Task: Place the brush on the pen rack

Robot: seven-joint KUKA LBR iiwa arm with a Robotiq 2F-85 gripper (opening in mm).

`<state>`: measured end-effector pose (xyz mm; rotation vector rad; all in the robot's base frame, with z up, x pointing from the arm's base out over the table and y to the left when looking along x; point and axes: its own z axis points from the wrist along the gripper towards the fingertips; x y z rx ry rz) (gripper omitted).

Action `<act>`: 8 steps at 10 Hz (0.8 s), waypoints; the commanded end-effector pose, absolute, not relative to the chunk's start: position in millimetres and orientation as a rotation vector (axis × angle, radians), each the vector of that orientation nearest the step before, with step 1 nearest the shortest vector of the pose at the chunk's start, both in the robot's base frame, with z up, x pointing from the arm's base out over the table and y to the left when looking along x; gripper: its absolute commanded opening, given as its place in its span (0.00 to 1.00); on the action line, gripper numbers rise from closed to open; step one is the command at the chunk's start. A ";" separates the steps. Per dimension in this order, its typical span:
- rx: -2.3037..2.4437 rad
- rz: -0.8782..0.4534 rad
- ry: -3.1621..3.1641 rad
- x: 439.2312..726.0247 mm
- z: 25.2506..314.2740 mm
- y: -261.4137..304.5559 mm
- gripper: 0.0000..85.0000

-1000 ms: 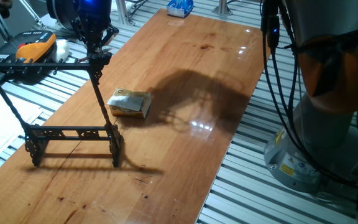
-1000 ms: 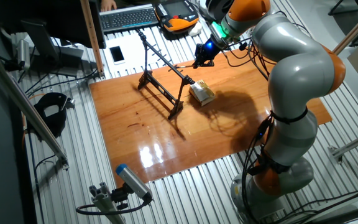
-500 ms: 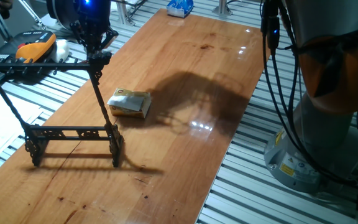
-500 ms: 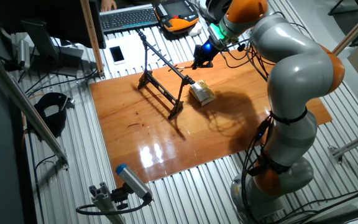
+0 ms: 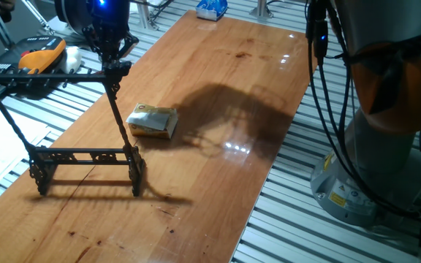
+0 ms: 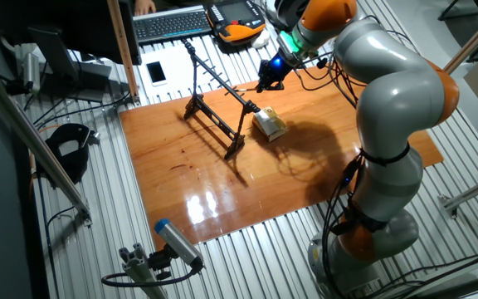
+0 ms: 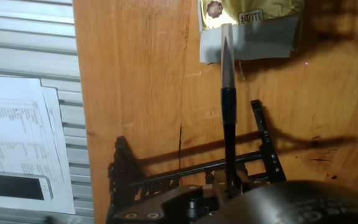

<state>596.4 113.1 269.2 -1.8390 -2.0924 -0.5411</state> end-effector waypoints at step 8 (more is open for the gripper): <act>-1.874 -0.550 -2.101 597.3 261.6 118.2 0.00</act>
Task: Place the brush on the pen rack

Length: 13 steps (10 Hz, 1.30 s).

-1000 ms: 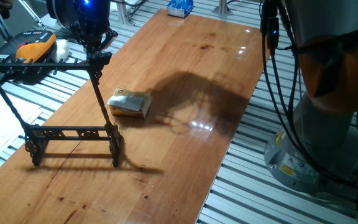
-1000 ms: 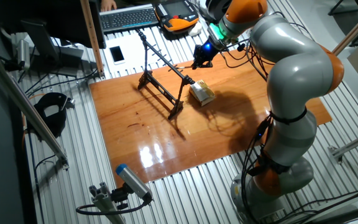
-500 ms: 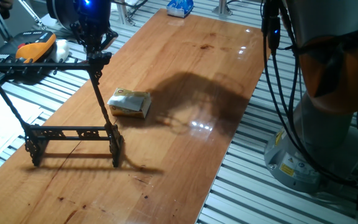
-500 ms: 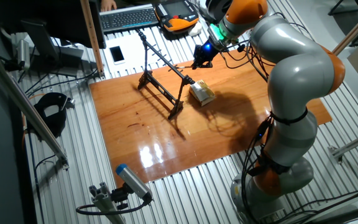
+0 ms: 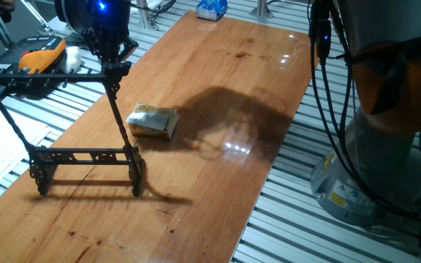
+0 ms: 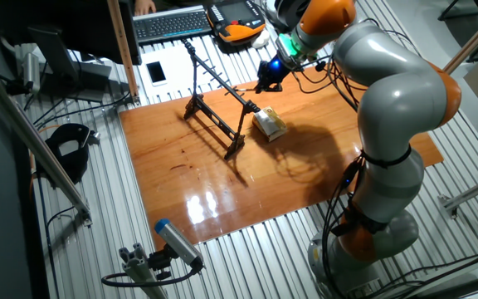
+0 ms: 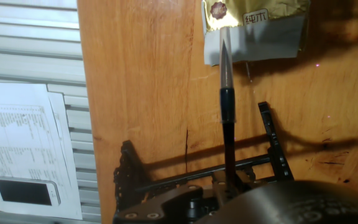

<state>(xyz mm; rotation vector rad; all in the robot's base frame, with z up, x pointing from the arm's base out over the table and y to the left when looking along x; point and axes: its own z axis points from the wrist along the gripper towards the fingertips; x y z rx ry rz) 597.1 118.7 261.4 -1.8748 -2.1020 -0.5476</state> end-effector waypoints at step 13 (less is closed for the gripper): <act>-1.915 -0.555 -2.114 595.1 250.1 130.0 0.00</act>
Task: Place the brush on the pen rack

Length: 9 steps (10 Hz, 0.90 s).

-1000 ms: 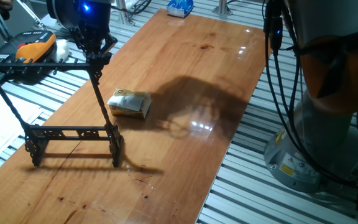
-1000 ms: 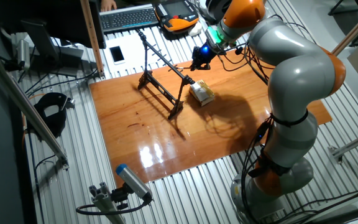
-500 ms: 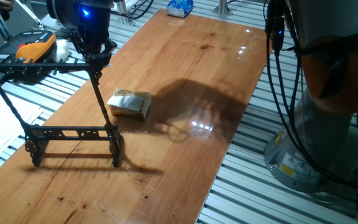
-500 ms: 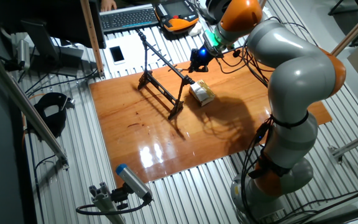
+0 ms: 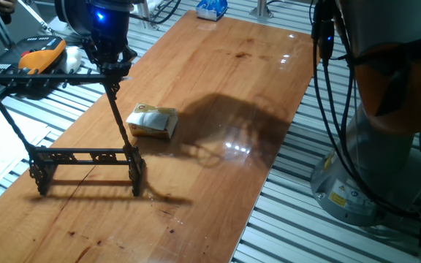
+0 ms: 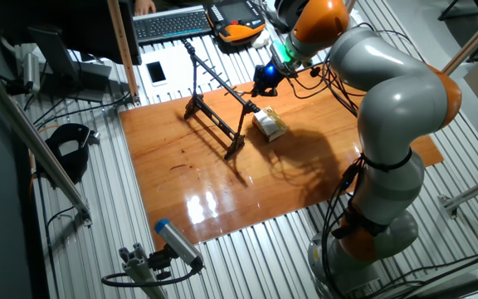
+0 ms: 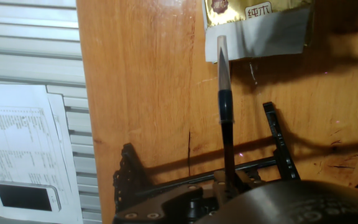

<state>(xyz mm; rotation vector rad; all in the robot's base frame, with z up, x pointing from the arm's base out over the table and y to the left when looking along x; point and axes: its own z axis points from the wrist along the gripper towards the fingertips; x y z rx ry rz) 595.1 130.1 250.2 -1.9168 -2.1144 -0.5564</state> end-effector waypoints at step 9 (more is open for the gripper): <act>-1.918 -0.557 -2.127 595.2 247.3 131.7 0.20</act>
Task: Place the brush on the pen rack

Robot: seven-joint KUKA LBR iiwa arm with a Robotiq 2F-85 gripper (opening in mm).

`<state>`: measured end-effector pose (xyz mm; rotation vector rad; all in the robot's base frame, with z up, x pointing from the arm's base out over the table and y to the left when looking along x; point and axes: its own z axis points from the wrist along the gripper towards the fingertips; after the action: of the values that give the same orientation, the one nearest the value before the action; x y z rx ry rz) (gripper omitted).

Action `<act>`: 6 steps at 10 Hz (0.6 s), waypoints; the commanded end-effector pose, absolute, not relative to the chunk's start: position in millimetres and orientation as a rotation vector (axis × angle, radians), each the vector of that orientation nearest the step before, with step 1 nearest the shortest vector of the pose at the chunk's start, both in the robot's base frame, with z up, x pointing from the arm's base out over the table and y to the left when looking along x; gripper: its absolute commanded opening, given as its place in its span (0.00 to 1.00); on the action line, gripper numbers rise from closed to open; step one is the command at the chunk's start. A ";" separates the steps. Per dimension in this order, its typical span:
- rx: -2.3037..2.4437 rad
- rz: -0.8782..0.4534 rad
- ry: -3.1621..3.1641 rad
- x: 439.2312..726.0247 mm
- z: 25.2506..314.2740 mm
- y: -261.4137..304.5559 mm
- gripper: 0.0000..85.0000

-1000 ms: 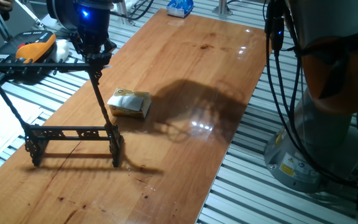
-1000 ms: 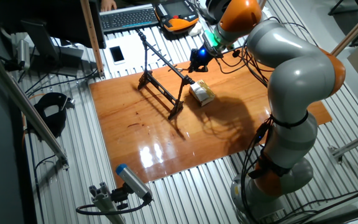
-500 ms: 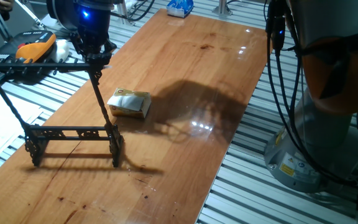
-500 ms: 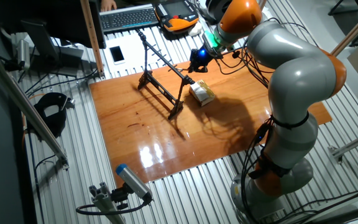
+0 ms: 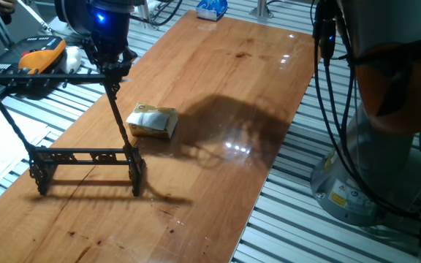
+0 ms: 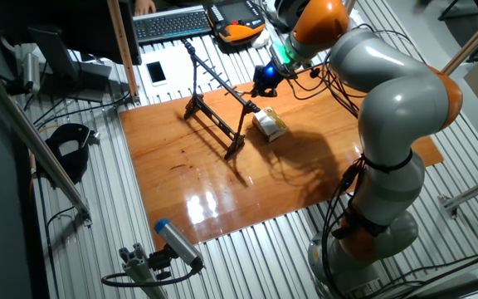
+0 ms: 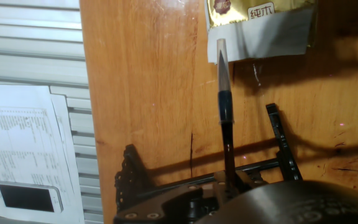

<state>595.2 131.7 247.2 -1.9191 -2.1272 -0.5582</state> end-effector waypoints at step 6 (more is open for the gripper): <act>-1.936 -0.569 -2.133 592.0 240.3 138.7 0.20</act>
<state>592.0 138.8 240.4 -1.9370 -2.1327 -0.5686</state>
